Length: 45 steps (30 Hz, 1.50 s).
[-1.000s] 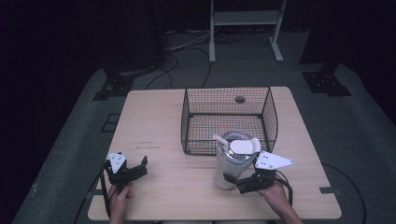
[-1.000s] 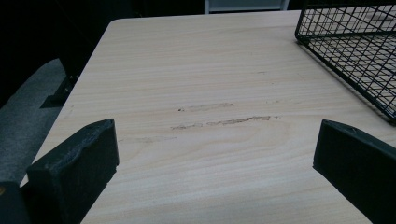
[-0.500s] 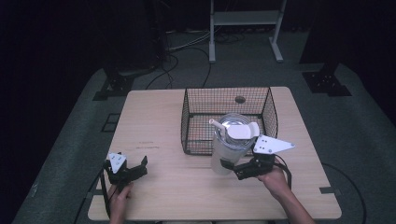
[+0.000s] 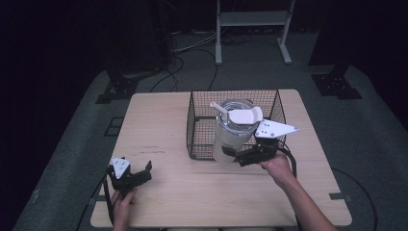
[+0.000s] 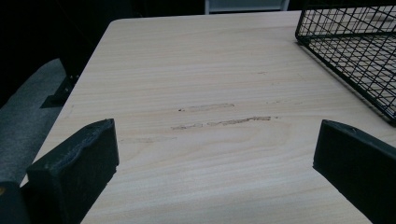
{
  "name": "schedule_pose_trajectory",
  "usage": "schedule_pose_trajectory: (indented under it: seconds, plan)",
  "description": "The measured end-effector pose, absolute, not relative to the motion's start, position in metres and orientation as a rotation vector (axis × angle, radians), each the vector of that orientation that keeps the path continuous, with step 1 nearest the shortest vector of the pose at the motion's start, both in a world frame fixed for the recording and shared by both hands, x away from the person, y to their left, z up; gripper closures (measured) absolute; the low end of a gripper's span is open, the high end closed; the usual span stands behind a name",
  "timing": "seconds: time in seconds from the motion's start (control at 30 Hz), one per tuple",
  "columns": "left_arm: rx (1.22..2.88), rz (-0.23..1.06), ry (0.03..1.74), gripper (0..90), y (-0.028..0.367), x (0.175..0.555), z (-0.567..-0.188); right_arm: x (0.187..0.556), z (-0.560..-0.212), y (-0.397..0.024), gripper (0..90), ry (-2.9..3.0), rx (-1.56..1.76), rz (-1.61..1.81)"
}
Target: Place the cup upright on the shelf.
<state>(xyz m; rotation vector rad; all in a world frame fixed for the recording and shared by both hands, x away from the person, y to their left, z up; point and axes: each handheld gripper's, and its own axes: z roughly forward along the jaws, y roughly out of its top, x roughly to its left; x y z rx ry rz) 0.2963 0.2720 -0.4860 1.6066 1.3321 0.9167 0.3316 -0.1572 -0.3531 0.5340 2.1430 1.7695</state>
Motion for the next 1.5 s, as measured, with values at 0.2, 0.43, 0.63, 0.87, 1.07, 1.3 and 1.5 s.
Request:
schedule_pose_trajectory:
  seconds: [0.2,0.43,0.63,0.87,1.07,1.3,1.5]
  plan:
    - [1.605,0.918,1.330,0.0,0.272,0.296,-0.486,0.349,-0.343,-0.151,8.6,2.140,0.529,1.744]
    - [1.601,0.919,1.329,0.0,0.272,0.296,-0.486,0.373,-0.337,-0.142,8.6,2.139,0.556,1.714]
    - [1.602,0.917,1.330,0.0,0.273,0.296,-0.486,0.390,-0.336,-0.137,8.6,2.140,0.572,1.705]
    - [1.602,0.916,1.331,0.0,0.273,0.296,-0.486,0.415,-0.338,-0.130,8.6,2.136,0.592,1.683]
    - [1.595,0.914,1.330,0.0,0.273,0.296,-0.486,0.431,-0.340,-0.124,8.5,2.146,0.604,1.668]
    - [1.593,0.913,1.331,0.0,0.273,0.296,-0.486,0.444,-0.349,-0.119,8.5,2.173,0.614,1.643]
    - [1.593,0.911,1.330,0.0,0.273,0.296,-0.486,0.455,-0.362,-0.117,8.6,2.194,0.630,1.640]
